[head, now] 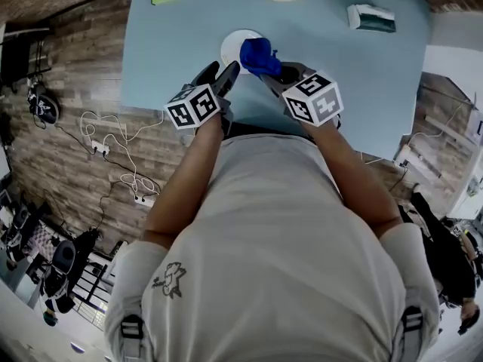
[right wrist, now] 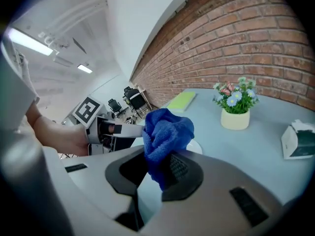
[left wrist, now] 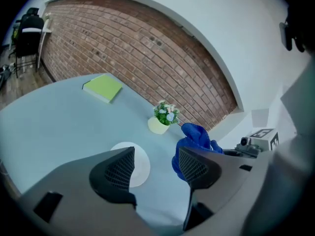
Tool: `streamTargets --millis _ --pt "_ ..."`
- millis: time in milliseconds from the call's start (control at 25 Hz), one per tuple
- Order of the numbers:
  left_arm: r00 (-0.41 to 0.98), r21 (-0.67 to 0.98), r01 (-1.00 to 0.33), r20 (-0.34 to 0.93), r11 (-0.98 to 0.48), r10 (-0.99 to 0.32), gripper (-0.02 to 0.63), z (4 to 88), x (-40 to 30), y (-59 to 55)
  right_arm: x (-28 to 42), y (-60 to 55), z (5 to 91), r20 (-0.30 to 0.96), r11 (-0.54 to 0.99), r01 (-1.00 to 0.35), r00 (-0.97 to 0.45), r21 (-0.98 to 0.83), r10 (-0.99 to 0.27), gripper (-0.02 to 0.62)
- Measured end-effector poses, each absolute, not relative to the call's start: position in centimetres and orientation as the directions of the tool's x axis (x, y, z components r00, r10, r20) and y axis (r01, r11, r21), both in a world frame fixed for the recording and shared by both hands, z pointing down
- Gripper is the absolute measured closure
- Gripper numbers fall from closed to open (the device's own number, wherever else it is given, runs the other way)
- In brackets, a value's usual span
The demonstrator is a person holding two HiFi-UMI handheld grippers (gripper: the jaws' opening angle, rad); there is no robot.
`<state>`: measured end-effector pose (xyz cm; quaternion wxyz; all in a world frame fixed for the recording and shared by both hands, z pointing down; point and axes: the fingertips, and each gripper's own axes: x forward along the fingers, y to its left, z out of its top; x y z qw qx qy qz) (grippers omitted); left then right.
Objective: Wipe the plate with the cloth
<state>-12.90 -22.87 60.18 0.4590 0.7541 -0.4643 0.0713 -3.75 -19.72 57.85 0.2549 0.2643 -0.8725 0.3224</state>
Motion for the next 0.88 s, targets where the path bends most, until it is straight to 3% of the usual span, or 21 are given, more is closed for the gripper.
streamTargets --millis 320,600,880 --pt "0.596 0.504 -0.775 0.382 -0.382 -0.706 0.354 51.3 -9.8 -20.6 -2.3 -17.3 51.8 0.478 0.734 -0.573 -0.792 -0.365 -0.38 0.535" --pt "0.591 0.393 -0.791 0.289 -0.47 -0.753 0.593 46.0 -9.8 -17.3 -2.8 -14.3 48.4 0.41 0.778 -0.543 -0.817 -0.315 -0.404 0.535" --pt "0.609 0.288 -0.787 0.221 -0.546 -0.761 0.6 41.8 -10.8 -13.8 -3.5 -12.0 44.7 0.319 0.772 -0.58 -0.806 -0.261 -0.498 0.535"
